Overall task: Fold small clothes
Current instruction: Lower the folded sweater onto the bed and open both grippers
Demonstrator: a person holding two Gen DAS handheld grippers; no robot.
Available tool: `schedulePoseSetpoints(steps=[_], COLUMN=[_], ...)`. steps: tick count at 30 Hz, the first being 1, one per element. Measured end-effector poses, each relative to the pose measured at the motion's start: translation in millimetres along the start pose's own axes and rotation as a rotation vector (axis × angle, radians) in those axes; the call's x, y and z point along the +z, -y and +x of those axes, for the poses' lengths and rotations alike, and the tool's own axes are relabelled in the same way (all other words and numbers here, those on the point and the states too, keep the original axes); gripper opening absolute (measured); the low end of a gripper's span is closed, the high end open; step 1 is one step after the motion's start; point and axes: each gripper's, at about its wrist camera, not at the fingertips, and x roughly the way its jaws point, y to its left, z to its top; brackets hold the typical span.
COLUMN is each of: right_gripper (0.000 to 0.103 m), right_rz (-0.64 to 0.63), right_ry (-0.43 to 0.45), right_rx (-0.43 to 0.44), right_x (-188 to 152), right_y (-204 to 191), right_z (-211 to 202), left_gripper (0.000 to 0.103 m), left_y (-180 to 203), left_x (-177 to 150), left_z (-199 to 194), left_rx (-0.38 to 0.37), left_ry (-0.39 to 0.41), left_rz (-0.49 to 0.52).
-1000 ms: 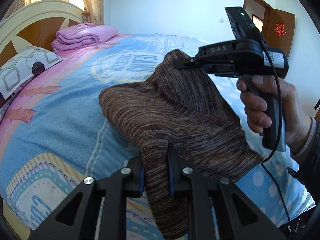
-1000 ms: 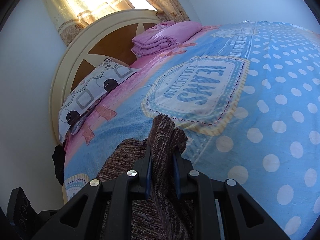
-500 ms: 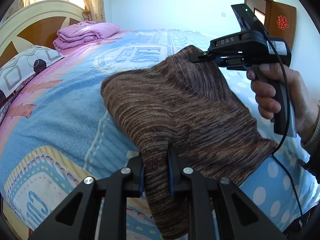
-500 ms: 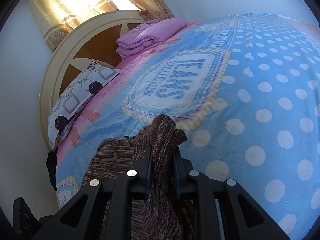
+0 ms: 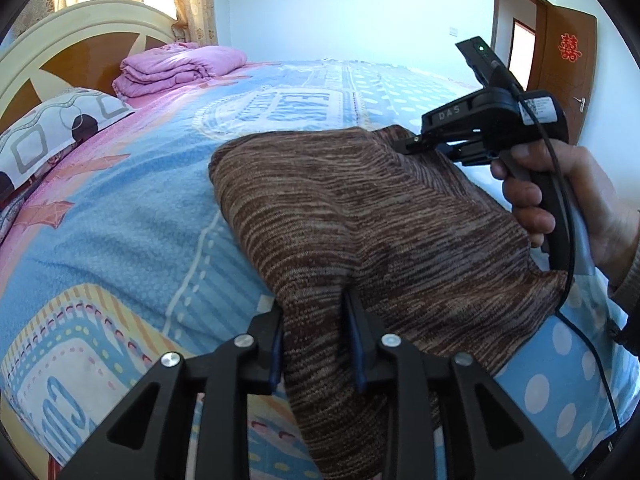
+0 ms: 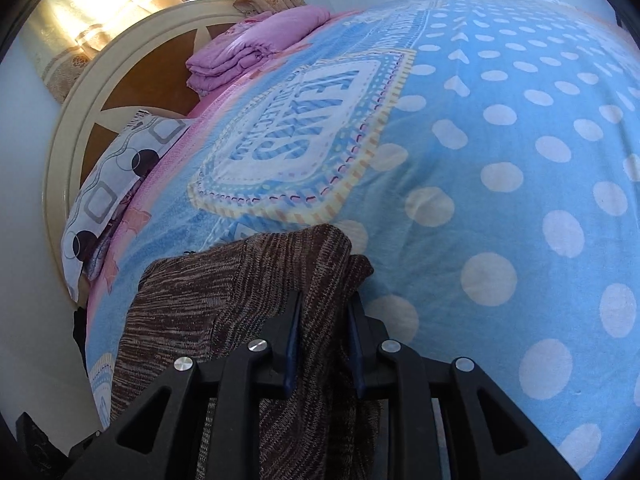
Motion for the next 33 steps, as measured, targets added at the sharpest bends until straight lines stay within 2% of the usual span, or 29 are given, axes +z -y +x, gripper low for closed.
schedulePoseSetpoints(steps=[5, 6, 8, 11, 14, 16, 20, 23, 24, 25, 29, 32, 33], right_gripper=[0.032, 0.036, 0.045, 0.050, 0.052, 0.053, 0.053, 0.053, 0.048, 0.013, 0.013, 0.013, 0.013], right_rz=[0.013, 0.016, 0.019, -0.011, -0.003, 0.014, 0.021, -0.008, -0.038, -0.078, -0.159, -0.148, -0.152], right_ry=[-0.008, -0.008, -0.006, 0.010, 0.021, 0.015, -0.038, -0.060, -0.055, -0.059, -0.038, -0.036, -0.040], right_rx=[0.022, 0.025, 0.029, 0.040, 0.076, 0.120, 0.192, 0.196, 0.172, 0.121, -0.021, -0.013, -0.017], right_x=[-5.5, -7.1, -15.7, -33.2, -58.9, -79.4, -114.6, -133.2, -137.4, -143.1, -156.0, -154.6, -153.8], right_y=[3.8, 4.3, 8.8, 14.2, 23.1, 27.9, 23.3, 10.8, 5.0, -1.5, -5.1, 5.4, 4.9], right_z=[-11.8, -15.0, -28.5, -51.2, -73.8, -84.9, -88.8, -85.8, -86.9, -88.7, -104.0, -104.3, -104.1], left_gripper=[0.041, 0.044, 0.060, 0.066, 0.081, 0.081, 0.081, 0.082, 0.082, 0.082, 0.082, 0.093, 0.093], left_y=[3.0, 3.6, 3.4, 3.9, -0.3, -5.6, -20.9, -32.9, -35.1, -35.4, -27.3, -15.0, -13.0], left_x=[1.4, 2.1, 3.3, 5.5, 10.9, 15.5, 25.3, 25.9, 24.5, 23.1, 20.1, 14.9, 13.3], left_z=[-3.2, -4.6, -9.3, -21.3, -34.6, -37.4, -19.3, -0.4, 3.3, 5.4, -2.4, -0.6, 2.2], left_rx=[0.040, 0.043, 0.058, 0.063, 0.091, 0.117, 0.200, 0.230, 0.237, 0.240, 0.227, 0.250, 0.260], left_ry=[0.004, 0.004, 0.009, 0.035, 0.092, 0.120, 0.126, 0.097, 0.086, 0.078, 0.081, 0.089, 0.090], left_rz=[0.007, 0.009, 0.008, 0.016, -0.002, -0.021, -0.055, -0.085, -0.090, -0.093, -0.078, -0.022, -0.013])
